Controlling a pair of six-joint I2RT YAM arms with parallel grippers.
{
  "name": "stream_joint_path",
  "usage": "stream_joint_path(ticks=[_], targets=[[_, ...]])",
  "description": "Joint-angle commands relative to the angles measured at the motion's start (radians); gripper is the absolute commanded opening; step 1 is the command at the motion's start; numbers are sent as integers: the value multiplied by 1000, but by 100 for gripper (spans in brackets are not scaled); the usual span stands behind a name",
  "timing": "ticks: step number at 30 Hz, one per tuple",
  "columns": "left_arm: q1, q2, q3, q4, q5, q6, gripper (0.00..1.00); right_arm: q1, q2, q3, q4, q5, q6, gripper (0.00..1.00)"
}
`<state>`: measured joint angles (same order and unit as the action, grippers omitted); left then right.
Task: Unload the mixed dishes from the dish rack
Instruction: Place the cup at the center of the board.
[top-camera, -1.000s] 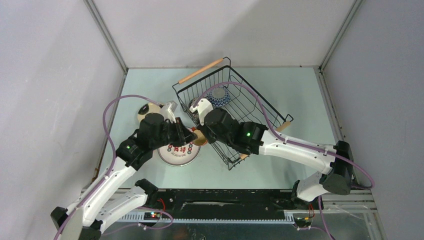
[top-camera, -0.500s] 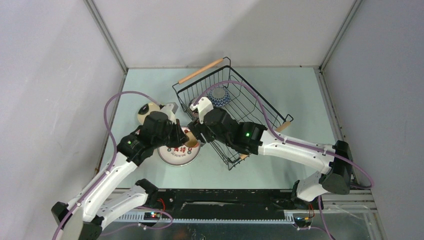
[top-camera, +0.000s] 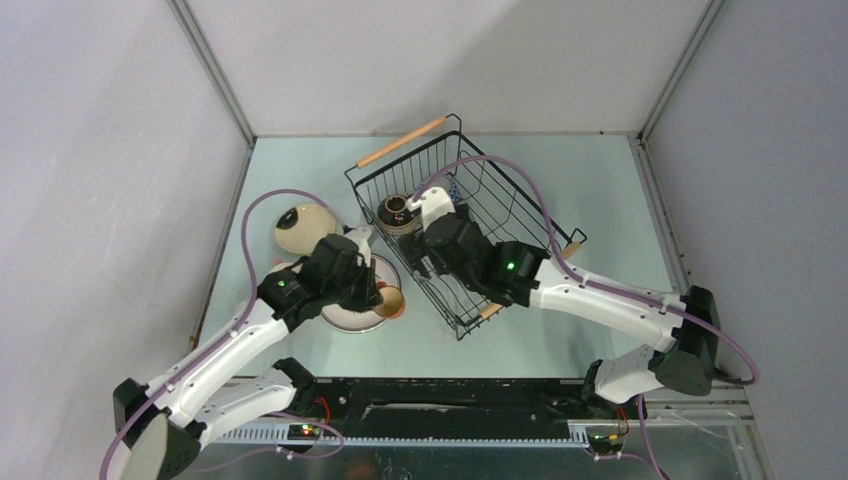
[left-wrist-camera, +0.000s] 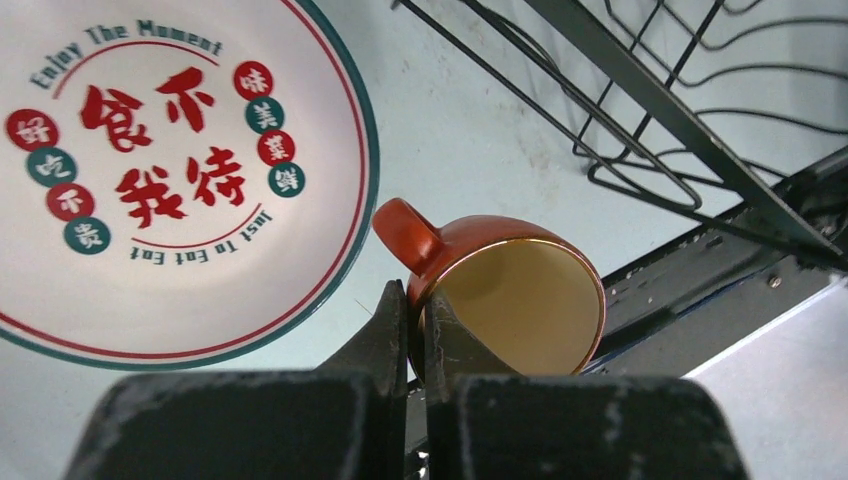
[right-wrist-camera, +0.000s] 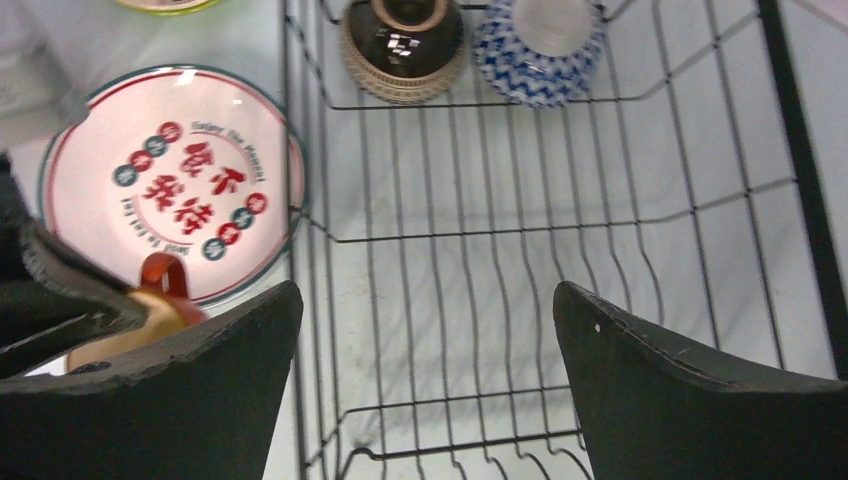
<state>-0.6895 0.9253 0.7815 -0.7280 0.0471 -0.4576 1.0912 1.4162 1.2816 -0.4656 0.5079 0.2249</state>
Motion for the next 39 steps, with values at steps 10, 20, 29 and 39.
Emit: stream_joint_path(ticks=[10, 20, 29, 39], targets=[[-197, 159, -31, 104, -155, 31, 0, -99, -172, -87, -13, 76, 76, 98], [-232, 269, -71, 135, -233, -2, 0, -140, -200, -115, -19, 48, 85, 98], [-234, 256, -70, 128, -293, -30, 19, -175, -210, -116, -52, 13, 98, 99], [-233, 123, 6, 17, -451, -36, 54, -221, -228, -116, -52, -34, 64, 99]])
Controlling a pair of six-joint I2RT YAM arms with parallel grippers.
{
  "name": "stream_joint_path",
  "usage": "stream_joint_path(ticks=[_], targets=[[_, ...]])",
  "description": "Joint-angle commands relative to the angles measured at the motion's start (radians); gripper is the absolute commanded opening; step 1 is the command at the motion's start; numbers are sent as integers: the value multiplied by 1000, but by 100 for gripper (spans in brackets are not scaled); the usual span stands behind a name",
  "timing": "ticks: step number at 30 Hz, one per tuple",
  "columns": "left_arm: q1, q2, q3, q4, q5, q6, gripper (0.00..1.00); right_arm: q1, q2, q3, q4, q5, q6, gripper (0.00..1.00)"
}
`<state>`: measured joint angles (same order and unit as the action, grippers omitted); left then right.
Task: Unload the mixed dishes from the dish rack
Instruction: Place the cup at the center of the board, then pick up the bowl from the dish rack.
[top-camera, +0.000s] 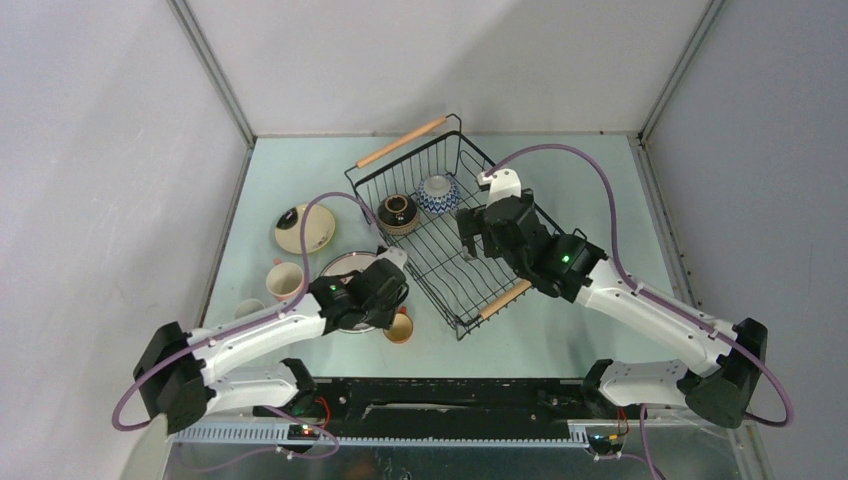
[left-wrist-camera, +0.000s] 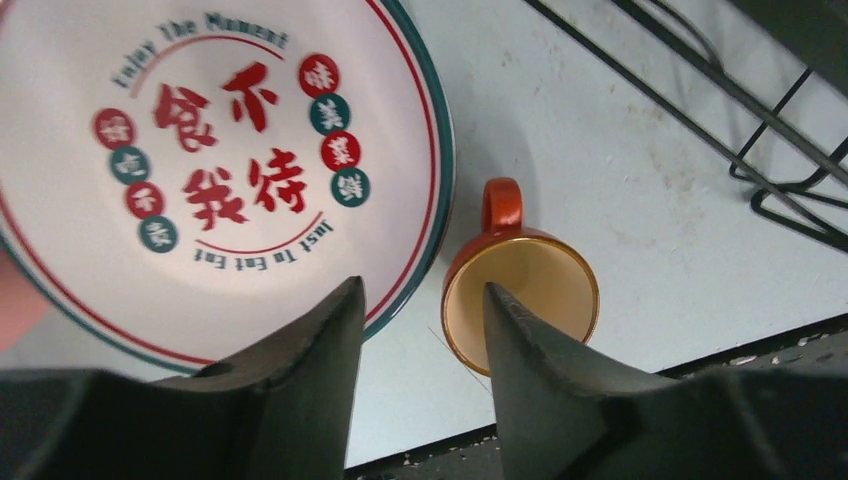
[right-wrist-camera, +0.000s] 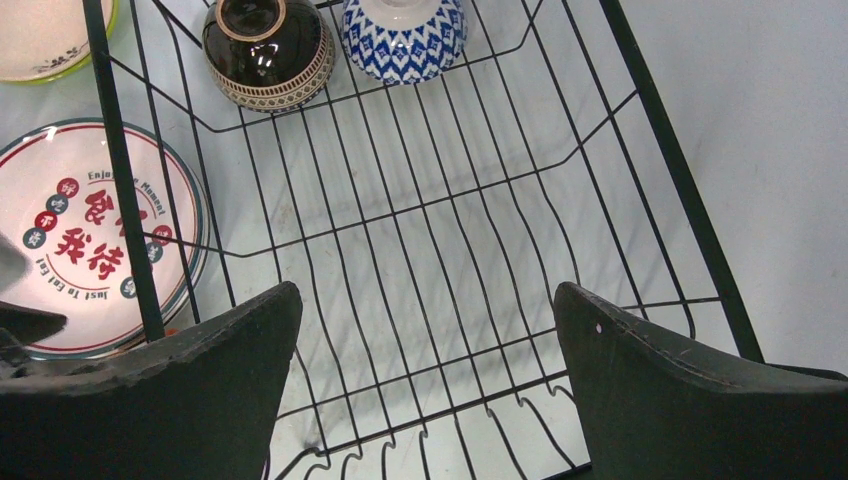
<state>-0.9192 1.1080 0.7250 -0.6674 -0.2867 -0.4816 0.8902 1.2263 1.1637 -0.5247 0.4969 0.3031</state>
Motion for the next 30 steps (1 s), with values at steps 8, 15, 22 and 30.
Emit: stream_joint_path(ticks=[8, 15, 22, 30], targets=[[89, -161, 122, -62, -175, 31, 88, -61, -62, 2, 0, -73, -25, 99], [240, -276, 117, 1, -212, 105, 100, -107, -90, 3, 16, -132, -36, 100], [306, -353, 98, 91, -247, 152, 100, -155, -117, 4, 55, -167, -26, 100], [309, -339, 63, 206, -273, 186, 100, -307, -109, 28, 40, -358, 64, 100]])
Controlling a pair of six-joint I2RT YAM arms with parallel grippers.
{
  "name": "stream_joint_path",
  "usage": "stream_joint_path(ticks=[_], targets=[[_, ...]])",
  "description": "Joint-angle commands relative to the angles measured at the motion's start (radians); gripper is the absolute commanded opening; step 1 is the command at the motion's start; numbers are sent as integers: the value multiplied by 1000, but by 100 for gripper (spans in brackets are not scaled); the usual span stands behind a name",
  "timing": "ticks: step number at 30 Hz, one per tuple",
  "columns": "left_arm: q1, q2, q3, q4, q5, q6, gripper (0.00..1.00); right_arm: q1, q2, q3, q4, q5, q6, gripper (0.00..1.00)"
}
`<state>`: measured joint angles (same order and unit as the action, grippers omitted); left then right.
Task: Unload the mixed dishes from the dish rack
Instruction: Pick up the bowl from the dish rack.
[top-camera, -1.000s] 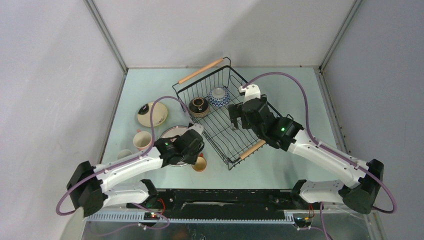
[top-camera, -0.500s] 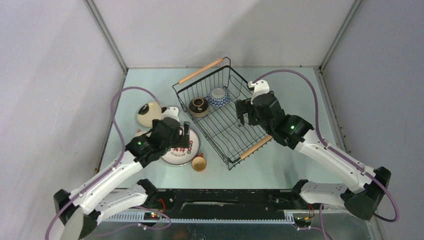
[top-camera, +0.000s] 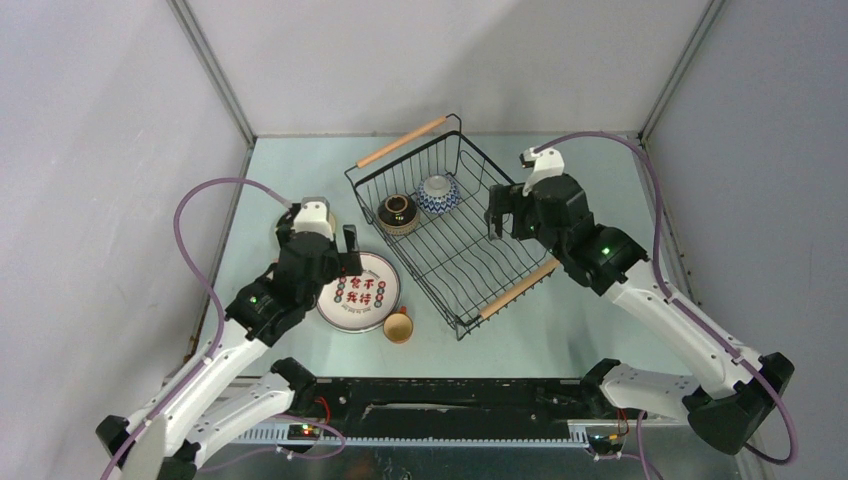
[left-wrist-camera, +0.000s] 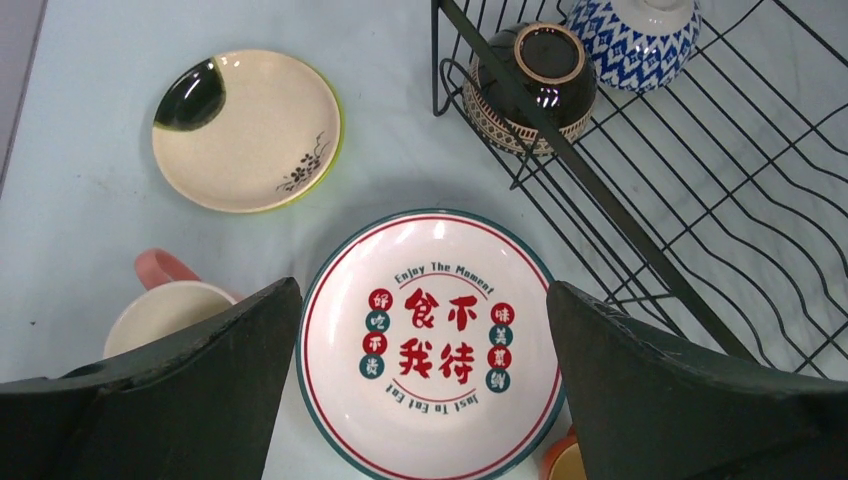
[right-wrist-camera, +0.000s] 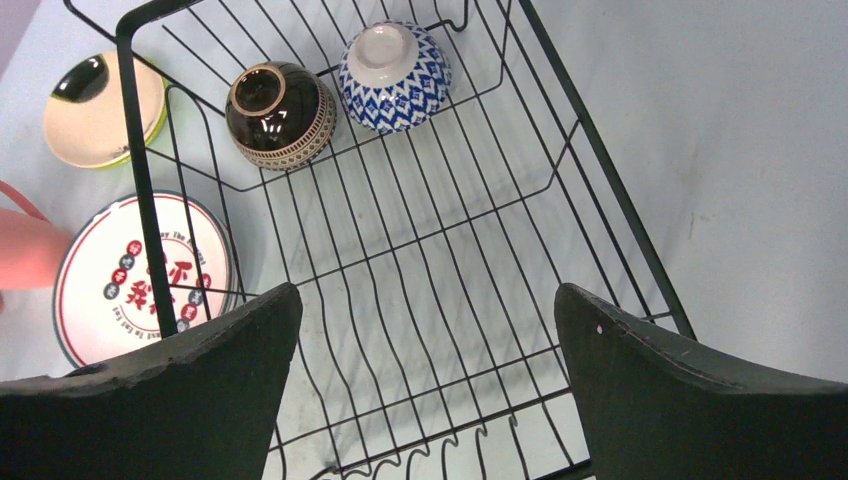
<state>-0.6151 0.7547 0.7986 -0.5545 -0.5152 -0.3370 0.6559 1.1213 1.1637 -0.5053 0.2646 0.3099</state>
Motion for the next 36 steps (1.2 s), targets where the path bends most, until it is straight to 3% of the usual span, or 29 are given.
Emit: stream_joint_path(ticks=[1, 10, 15, 19, 29, 36], targets=[[5, 16, -11, 107, -46, 46, 99, -81, -3, 29, 20, -141, 60, 100], [5, 29, -33, 180, -81, 70, 99, -136, 44, 34, 83, -221, 115, 100], [5, 20, -42, 194, -96, 76, 100, -188, 97, 34, 112, -192, 340, 100], [7, 6, -47, 201, -95, 75, 100, -258, 148, 35, 127, -335, 456, 100], [41, -48, -60, 218, -62, 68, 99, -275, 317, 58, 338, -419, 502, 100], [90, -62, -72, 221, -52, 54, 100, -252, 572, 270, 312, -449, 498, 100]])
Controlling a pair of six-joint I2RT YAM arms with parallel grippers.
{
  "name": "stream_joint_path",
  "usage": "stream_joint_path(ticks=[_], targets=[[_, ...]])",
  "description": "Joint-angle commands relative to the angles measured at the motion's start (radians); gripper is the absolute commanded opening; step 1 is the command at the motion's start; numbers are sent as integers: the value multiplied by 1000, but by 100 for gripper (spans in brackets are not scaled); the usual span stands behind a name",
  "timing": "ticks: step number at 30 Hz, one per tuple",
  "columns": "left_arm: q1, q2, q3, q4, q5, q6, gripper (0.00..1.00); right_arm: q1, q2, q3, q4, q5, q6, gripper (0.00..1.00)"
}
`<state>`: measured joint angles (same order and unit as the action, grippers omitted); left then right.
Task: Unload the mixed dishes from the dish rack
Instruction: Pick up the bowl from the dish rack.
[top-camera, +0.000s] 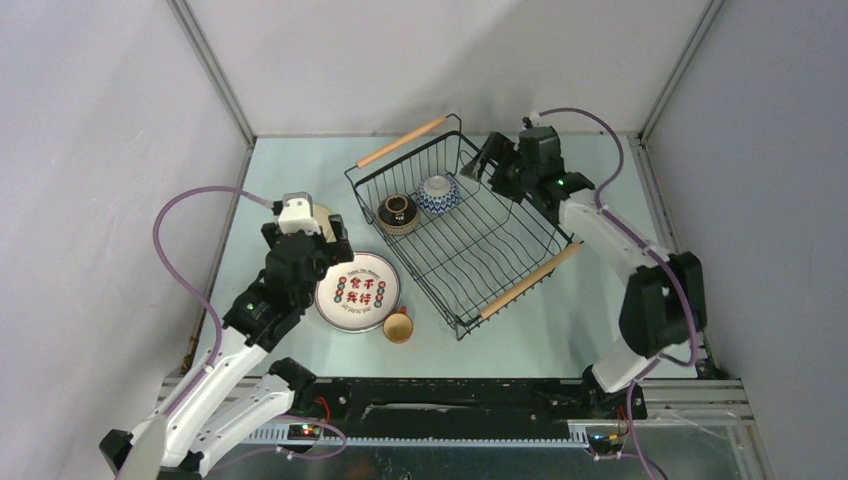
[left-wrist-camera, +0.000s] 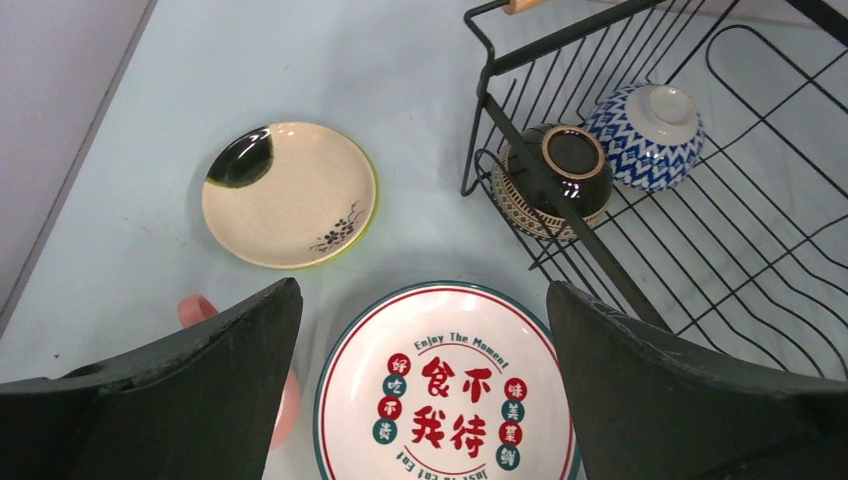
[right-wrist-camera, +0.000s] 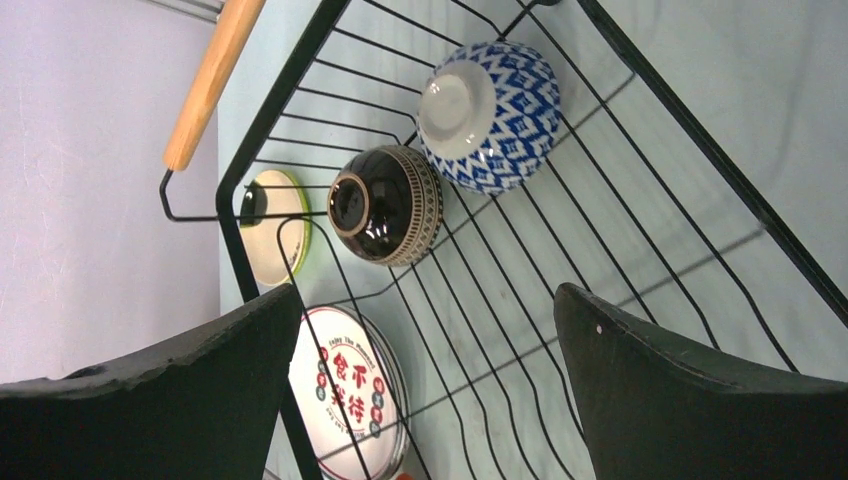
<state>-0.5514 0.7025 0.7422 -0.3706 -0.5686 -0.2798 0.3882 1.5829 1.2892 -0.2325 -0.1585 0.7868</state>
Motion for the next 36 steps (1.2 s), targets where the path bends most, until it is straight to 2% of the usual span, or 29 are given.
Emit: stream_joint_path(ticks=[1, 5, 9, 18, 36], targets=[[30, -10, -16, 38, 3, -3, 99, 18, 166, 201, 30, -30, 33, 100], [38, -3, -19, 41, 9, -5, 100, 38, 337, 384, -39, -79, 76, 100], [41, 8, -23, 48, 19, -4, 100, 73, 454, 462, -23, -111, 168, 98], [42, 19, -35, 67, 34, -2, 99, 129, 590, 469, 59, -113, 318, 96], [42, 14, -42, 80, 61, -5, 100, 178, 648, 370, 159, -105, 365, 91]])
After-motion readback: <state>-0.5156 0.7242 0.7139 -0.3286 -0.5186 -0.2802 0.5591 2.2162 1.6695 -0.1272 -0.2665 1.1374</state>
